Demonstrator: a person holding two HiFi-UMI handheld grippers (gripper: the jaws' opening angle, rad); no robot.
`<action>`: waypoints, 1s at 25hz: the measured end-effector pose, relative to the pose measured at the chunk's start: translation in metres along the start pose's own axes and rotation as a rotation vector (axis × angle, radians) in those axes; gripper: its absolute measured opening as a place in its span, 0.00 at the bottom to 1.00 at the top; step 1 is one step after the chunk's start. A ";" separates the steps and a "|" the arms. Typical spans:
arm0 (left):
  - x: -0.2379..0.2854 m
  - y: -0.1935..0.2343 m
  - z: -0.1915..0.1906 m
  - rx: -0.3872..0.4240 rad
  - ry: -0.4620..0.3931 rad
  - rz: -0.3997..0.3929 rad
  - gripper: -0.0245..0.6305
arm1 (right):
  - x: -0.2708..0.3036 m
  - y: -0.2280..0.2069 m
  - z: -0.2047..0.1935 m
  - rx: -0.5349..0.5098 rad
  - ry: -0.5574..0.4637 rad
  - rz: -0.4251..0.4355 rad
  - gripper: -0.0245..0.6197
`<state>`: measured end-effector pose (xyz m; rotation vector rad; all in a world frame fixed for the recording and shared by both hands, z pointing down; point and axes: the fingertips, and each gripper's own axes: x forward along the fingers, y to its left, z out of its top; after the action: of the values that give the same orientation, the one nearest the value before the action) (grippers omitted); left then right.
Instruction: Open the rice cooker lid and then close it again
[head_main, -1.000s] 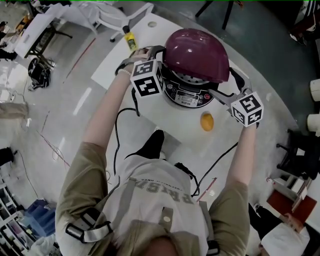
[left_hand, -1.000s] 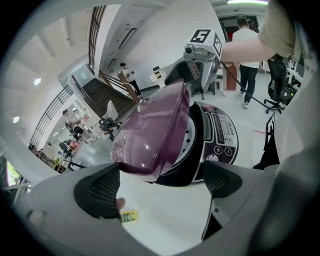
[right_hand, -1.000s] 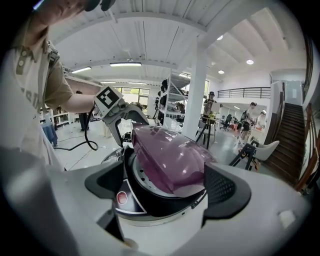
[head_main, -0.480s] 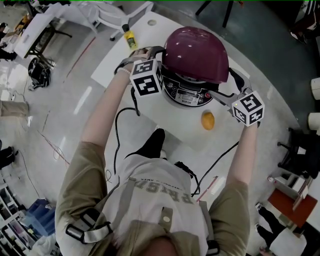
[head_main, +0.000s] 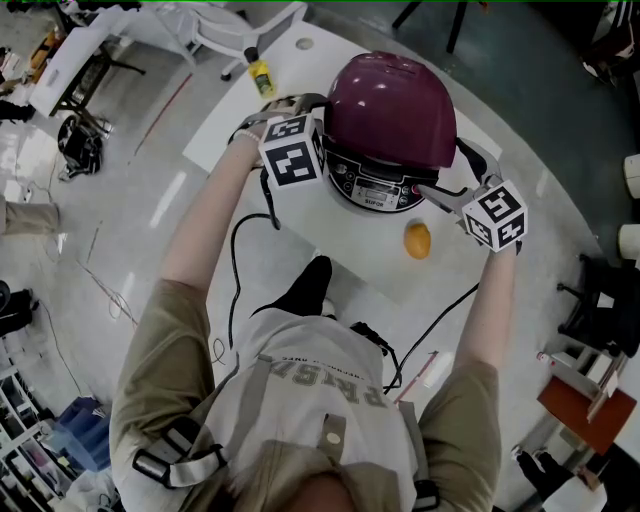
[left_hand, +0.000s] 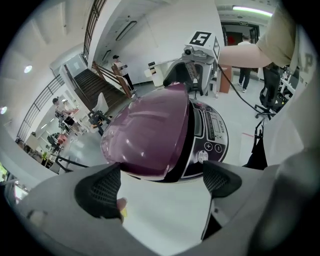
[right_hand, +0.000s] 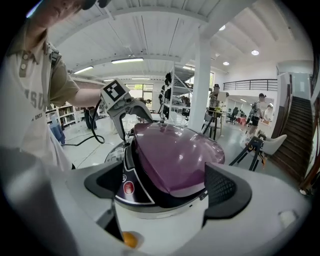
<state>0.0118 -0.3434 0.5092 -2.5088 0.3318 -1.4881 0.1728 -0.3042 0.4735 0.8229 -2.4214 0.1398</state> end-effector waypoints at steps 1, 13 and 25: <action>0.000 -0.001 0.000 -0.002 -0.001 -0.009 0.84 | 0.000 0.001 -0.001 -0.002 0.005 0.002 0.79; 0.004 -0.009 -0.003 -0.025 0.012 -0.102 0.85 | 0.004 0.006 -0.013 0.021 0.052 0.066 0.79; 0.015 -0.022 -0.021 0.057 0.117 -0.201 0.87 | 0.012 0.011 -0.026 0.049 0.095 0.132 0.79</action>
<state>0.0024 -0.3286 0.5380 -2.4771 0.0552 -1.6975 0.1708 -0.2946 0.5028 0.6625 -2.3898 0.2839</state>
